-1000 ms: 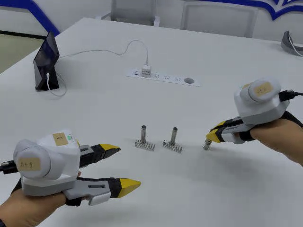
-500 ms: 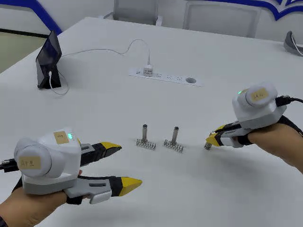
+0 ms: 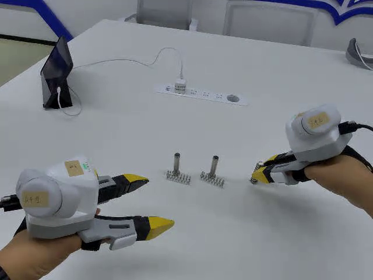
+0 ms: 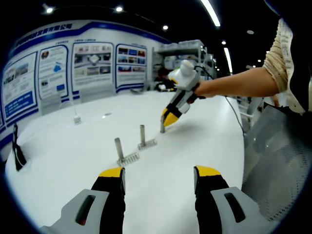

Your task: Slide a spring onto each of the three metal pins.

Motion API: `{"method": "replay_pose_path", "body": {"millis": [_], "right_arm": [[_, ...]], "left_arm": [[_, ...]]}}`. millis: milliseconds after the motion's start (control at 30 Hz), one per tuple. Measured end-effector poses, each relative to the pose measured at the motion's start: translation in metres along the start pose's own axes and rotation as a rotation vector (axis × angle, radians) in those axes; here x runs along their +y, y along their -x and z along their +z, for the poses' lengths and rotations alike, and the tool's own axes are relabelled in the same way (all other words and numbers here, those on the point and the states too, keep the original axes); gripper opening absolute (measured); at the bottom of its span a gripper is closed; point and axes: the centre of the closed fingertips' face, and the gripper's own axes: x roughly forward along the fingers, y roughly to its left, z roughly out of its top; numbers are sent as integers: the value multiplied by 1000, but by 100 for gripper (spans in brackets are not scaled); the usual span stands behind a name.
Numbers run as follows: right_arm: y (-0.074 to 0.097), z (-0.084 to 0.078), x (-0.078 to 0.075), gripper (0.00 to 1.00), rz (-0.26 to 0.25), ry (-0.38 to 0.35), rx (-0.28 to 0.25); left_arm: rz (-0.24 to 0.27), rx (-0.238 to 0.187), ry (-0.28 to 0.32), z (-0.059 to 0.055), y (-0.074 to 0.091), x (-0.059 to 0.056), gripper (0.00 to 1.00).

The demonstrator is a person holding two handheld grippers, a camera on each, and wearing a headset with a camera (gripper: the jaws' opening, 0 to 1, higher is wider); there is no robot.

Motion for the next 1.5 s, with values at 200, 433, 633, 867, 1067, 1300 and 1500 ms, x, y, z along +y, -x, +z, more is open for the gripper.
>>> {"method": "replay_pose_path", "body": {"millis": [200,433,633,867,1067,1300,1500], "right_arm": [[7,-3,1,22,-17,-1,-11],[15,-6,8,22,-23,-3,-24],[14,-10,19,22,-11,-5,-29],[9,-8,31,22,12,2,-37],[3,0,43,22,36,32,-43],[-8,14,51,21,64,70,-51],[-19,22,57,21,89,99,-47]], "left_arm": [[-4,-2,-3,2,-1,0,58],[-10,-4,-6,3,-3,-1,58],[-13,-2,-7,2,-4,-1,58],[-9,0,-9,2,-2,-1,57],[-5,0,-8,3,-1,-1,57],[3,3,-9,3,0,-2,57],[9,4,-9,4,2,-2,57]]}}
